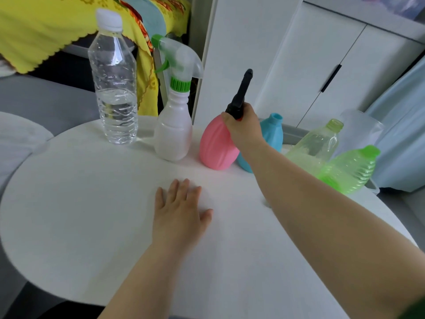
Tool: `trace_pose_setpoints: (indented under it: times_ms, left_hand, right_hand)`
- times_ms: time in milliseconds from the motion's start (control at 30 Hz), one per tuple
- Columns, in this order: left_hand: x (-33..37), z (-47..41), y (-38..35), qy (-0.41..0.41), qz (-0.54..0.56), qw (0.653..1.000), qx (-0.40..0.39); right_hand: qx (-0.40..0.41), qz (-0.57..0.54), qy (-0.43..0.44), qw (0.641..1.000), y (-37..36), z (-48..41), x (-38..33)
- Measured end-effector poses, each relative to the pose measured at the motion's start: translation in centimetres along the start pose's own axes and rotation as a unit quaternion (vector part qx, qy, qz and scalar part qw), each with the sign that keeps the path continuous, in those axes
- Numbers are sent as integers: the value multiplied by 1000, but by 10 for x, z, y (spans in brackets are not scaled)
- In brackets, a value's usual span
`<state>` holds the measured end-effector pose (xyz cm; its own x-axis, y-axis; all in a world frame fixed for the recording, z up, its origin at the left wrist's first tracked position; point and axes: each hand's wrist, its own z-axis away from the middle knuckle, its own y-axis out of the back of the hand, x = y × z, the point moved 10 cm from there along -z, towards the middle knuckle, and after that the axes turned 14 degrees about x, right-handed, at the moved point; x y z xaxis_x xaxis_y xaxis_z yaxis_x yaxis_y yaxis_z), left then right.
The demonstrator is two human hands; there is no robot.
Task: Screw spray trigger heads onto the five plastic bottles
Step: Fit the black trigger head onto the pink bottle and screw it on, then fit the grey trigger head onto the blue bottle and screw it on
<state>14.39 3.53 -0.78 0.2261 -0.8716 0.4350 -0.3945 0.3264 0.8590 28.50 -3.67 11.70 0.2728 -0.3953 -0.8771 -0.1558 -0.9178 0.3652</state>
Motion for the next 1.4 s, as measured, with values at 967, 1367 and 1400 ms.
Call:
trace_pose_setpoints:
  times_ms: [967, 1367, 1400]
  left_hand:
    - [15, 11, 8, -36, -7, 999, 5]
    - [15, 9, 9, -37, -3, 999, 32]
    - [14, 8, 9, -38, -4, 999, 34]
  right_hand:
    - [-4, 263, -57, 963, 192, 82, 110]
    - [-92, 512, 49, 853, 133, 88, 108]
    - [-88, 508, 46, 856, 131, 87, 107]
